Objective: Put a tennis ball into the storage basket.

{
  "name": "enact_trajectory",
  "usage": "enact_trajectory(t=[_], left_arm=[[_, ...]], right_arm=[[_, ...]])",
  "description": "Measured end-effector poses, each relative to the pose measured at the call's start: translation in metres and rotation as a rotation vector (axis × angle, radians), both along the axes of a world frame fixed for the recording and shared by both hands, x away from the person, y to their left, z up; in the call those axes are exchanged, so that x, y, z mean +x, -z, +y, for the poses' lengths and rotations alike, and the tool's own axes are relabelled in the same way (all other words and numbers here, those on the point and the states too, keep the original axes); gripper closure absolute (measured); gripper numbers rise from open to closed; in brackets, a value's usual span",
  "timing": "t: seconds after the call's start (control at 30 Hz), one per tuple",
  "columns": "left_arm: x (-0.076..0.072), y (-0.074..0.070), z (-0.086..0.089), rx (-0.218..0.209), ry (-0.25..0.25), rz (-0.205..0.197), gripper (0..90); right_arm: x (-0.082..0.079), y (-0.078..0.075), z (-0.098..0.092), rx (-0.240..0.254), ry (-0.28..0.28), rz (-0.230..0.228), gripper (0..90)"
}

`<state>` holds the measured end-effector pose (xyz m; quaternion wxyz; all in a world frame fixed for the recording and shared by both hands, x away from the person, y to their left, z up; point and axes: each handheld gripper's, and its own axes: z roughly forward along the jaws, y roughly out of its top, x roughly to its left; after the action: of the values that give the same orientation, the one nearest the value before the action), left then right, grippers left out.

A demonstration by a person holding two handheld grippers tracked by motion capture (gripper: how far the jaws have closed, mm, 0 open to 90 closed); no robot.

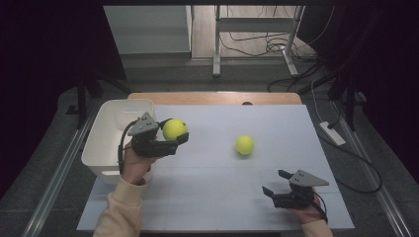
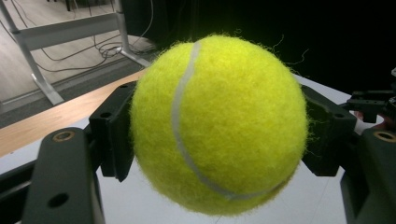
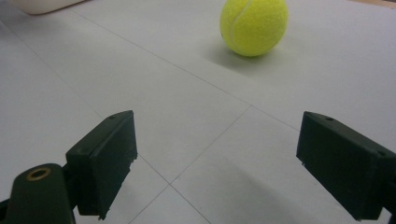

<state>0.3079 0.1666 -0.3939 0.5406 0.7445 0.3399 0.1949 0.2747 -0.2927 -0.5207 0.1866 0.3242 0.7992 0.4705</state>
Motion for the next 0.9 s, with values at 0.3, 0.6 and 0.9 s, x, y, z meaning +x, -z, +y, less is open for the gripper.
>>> enact_trajectory(t=[0.3, 0.6, 0.9], left_arm=[[-0.001, -0.003, 0.012, -0.005, -0.043, -0.006, 26.5], [0.0, -0.003, 0.02, -0.017, -0.081, -0.001, 26.5], [-0.001, -0.008, 0.027, -0.015, -0.122, -0.002, 26.5]], right_arm=[[0.0, 0.0, 0.0, -0.001, 0.0, 0.0, 12.2], [0.0, 0.0, 0.0, -0.005, 0.002, 0.0, 12.2], [0.0, -0.001, 0.0, 0.002, 0.005, -0.001, 12.2]])
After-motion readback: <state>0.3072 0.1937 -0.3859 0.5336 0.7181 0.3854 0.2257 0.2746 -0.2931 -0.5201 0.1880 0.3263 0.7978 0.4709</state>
